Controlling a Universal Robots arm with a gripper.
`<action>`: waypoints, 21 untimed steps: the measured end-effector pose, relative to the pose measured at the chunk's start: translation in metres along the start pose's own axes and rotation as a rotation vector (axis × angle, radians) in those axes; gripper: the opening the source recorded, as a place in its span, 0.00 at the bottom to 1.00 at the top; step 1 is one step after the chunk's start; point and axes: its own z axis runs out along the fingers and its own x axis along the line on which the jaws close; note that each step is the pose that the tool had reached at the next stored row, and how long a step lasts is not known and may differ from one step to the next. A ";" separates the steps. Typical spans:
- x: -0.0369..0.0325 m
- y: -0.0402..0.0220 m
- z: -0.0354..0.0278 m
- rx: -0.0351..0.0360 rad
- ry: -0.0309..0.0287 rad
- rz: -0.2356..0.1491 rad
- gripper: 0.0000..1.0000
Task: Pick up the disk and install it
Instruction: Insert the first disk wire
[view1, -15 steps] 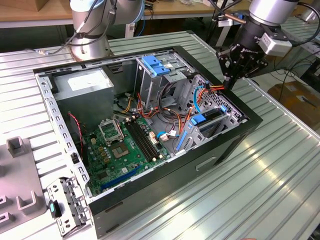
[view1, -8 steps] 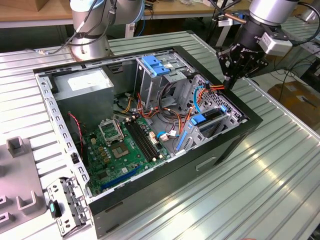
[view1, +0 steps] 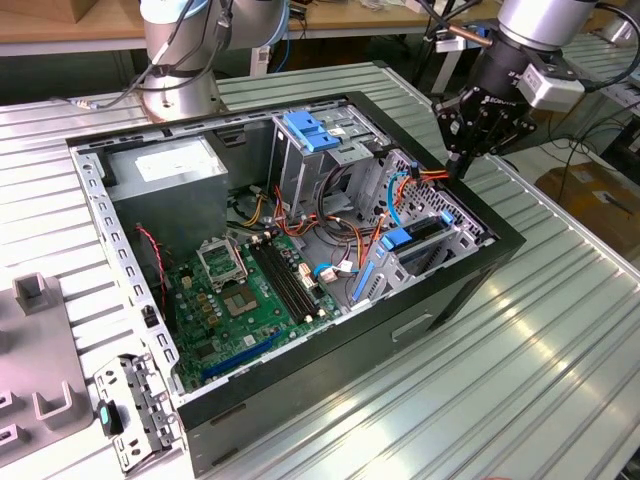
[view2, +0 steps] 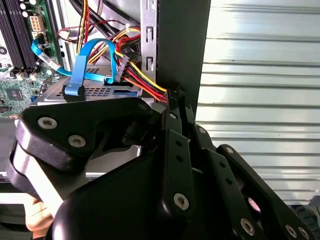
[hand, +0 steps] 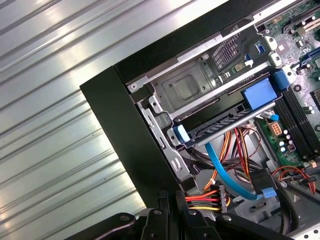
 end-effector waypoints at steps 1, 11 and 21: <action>-0.0013 0.0008 0.0000 0.0000 0.0000 0.000 0.16; -0.0075 0.0041 -0.0002 -0.0003 0.0000 0.009 0.16; -0.0128 0.0070 -0.0004 -0.0027 -0.0002 0.083 0.16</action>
